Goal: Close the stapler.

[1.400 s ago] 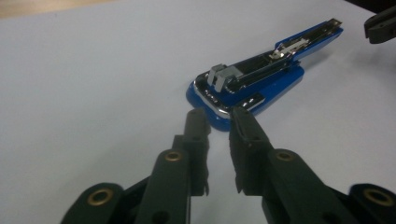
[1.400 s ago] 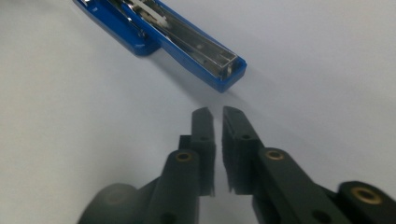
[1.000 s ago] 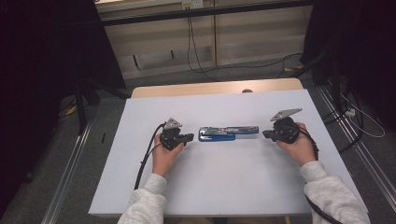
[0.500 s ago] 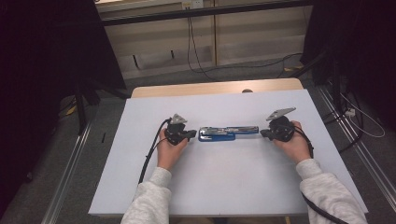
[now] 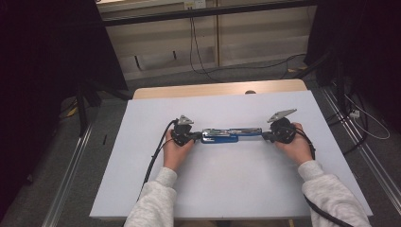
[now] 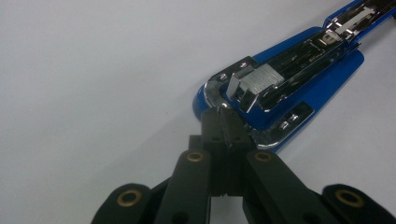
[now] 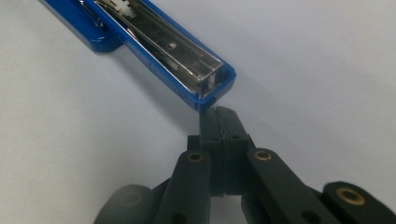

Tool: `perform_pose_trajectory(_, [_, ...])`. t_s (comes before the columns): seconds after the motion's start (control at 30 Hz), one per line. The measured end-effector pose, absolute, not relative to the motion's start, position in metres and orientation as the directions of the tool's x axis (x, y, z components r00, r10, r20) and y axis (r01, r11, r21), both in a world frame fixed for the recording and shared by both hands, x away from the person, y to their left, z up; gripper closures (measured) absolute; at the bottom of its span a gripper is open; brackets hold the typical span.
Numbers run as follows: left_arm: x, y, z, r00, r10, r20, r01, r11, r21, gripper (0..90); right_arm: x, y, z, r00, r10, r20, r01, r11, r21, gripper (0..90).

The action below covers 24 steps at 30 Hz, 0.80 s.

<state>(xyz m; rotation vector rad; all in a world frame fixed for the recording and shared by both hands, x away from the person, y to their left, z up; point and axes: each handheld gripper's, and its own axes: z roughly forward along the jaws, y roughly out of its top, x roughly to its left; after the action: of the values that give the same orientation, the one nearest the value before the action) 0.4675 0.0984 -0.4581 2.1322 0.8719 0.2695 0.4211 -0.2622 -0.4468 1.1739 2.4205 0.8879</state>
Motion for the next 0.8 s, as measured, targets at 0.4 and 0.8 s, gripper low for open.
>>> perform_pose_trajectory(0.4, [0.469, 0.099, -0.462, 0.730, 0.676, -0.104, 0.505, -0.430, 0.748, 90.0, 0.420, -0.258, -0.434, -0.624, 0.781, 0.001, 0.554, 0.442, 0.705, 89.7])
perform_pose_trajectory(0.8, [0.467, 0.109, -0.452, 0.673, 0.730, -0.120, 0.531, -0.364, 0.765, 57.4, 0.412, -0.250, -0.433, -0.633, 0.771, 0.065, 0.543, 0.383, 0.747, 66.4])
